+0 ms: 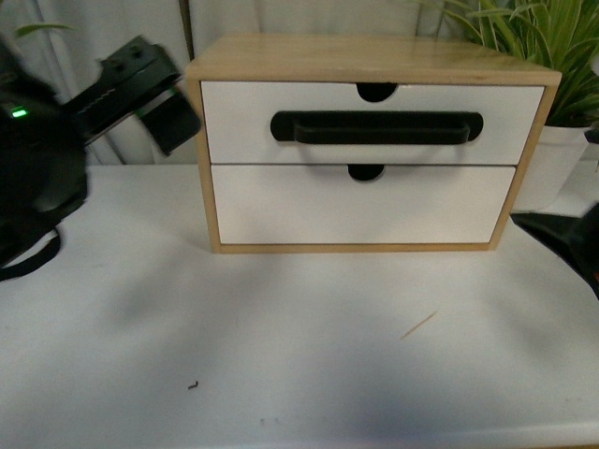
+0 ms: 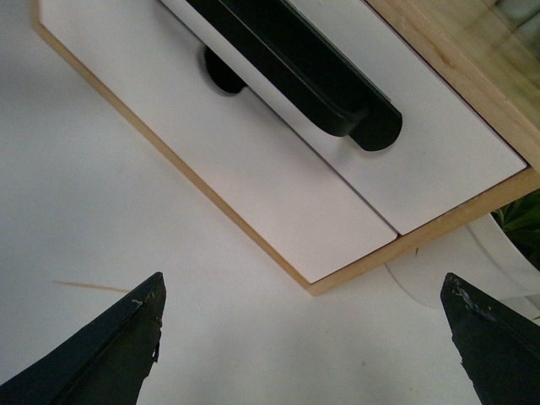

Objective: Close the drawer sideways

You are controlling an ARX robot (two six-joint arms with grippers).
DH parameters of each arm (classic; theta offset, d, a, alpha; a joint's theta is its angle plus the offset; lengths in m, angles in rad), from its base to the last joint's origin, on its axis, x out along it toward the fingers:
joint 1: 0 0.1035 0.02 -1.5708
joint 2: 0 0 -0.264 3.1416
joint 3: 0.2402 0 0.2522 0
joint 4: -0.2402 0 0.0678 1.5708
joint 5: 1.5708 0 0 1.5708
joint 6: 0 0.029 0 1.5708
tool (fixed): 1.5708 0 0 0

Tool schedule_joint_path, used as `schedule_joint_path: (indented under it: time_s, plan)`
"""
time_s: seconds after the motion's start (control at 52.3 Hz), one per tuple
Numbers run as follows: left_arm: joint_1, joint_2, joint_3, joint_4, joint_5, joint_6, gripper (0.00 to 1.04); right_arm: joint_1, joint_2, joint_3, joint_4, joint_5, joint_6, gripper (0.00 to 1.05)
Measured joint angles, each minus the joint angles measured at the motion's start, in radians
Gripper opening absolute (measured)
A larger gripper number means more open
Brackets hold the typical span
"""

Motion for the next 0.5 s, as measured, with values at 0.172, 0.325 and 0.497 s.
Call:
schedule_joint_path:
  time_s: [0.172,0.325,0.497]
  plan:
    - [0.011,-0.28,-0.222,-0.077,-0.12,0.023,0.99,-0.051,-0.256,-0.185,-0.062,-0.037,0.075,0.96]
    - [0.03,-0.603,-0.394,-0.303,-0.24,-0.006,0.99,-0.148,-0.646,-0.375,-0.228,-0.07,0.187,0.96]
    - [0.051,-0.892,-0.504,-0.529,-0.385,-0.002,0.99,-0.316,-1.041,-0.48,-0.436,-0.128,0.278,0.96]
